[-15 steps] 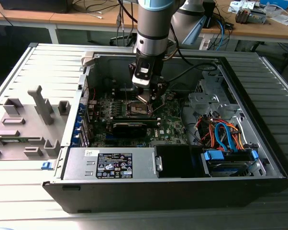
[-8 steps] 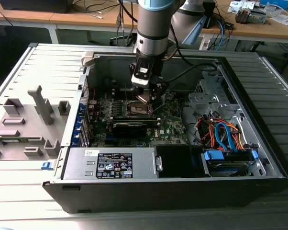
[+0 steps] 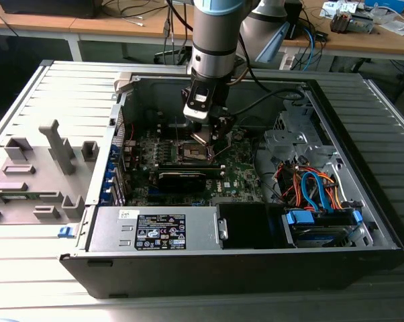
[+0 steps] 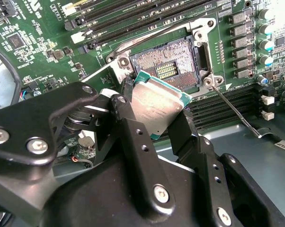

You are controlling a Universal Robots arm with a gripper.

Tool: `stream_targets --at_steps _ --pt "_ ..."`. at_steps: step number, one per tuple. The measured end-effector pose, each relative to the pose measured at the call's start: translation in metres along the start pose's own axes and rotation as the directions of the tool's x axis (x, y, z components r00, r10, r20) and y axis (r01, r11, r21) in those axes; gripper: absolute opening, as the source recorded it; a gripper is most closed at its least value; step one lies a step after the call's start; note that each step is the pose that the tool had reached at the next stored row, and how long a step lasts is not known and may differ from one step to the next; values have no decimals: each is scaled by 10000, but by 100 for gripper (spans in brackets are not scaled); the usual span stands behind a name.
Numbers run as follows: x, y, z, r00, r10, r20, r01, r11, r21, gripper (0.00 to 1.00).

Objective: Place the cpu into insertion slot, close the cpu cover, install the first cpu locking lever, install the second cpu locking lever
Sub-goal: 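Place the cpu into insertion slot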

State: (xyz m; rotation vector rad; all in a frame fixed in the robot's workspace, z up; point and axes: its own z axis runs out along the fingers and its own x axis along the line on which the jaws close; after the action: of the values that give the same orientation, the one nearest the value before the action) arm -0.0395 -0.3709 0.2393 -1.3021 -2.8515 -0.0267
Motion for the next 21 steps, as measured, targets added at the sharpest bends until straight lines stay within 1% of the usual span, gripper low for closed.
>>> stream_targets --at_steps 21 --pt "0 0 1 9993 372 5 -372 9993 -5 55"
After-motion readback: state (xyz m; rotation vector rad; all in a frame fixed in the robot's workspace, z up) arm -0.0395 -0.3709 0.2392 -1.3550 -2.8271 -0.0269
